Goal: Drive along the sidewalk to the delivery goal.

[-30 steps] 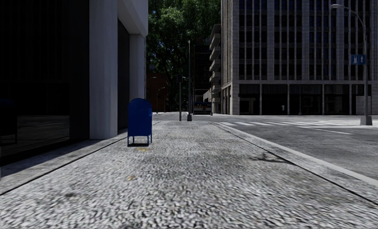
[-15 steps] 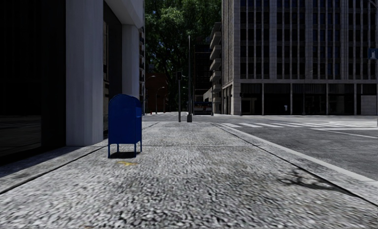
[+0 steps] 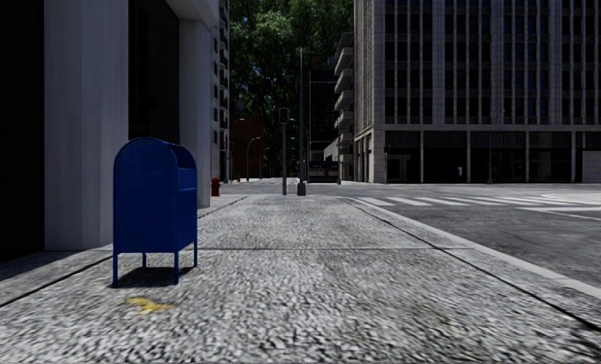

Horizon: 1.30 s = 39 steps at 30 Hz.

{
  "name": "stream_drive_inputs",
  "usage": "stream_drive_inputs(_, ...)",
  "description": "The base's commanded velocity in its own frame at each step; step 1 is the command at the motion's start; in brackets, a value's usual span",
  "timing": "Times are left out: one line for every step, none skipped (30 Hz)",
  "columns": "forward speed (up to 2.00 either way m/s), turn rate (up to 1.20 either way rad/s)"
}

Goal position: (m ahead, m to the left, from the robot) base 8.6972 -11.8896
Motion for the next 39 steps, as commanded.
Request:
stream_drive_inputs(2.0, 0.0)
stream_drive_inputs(2.0, 0.0)
stream_drive_inputs(2.0, 0.0)
stream_drive_inputs(2.0, 0.0)
stream_drive_inputs(2.0, 0.0)
stream_drive_inputs(2.0, 0.0)
stream_drive_inputs(2.0, 0.0)
stream_drive_inputs(2.0, 0.0)
stream_drive_inputs(2.0, 0.0)
stream_drive_inputs(2.0, 0.0)
stream_drive_inputs(2.0, 0.0)
stream_drive_inputs(2.0, 0.0)
stream_drive_inputs(2.0, 0.0)
stream_drive_inputs(2.0, 0.0)
stream_drive_inputs(2.0, 0.0)
stream_drive_inputs(2.0, 0.0)
stream_drive_inputs(2.0, 0.0)
stream_drive_inputs(2.0, 0.0)
stream_drive_inputs(2.0, 0.0)
stream_drive_inputs(2.0, 0.0)
stream_drive_inputs(2.0, 0.0)
stream_drive_inputs(2.0, 0.0)
stream_drive_inputs(2.0, 0.0)
stream_drive_inputs(2.0, 0.0)
stream_drive_inputs(2.0, 0.0)
stream_drive_inputs(2.0, 0.0)
stream_drive_inputs(2.0, 0.0)
stream_drive_inputs(2.0, 0.0)
stream_drive_inputs(2.0, 0.0)
stream_drive_inputs(2.0, 0.0)
stream_drive_inputs(2.0, 0.0)
stream_drive_inputs(2.0, 0.0)
stream_drive_inputs(2.0, 0.0)
stream_drive_inputs(2.0, 0.0)
stream_drive_inputs(2.0, 0.0)
stream_drive_inputs(2.0, 0.0)
stream_drive_inputs(2.0, 0.0)
stream_drive_inputs(2.0, 0.0)
stream_drive_inputs(2.0, 0.0)
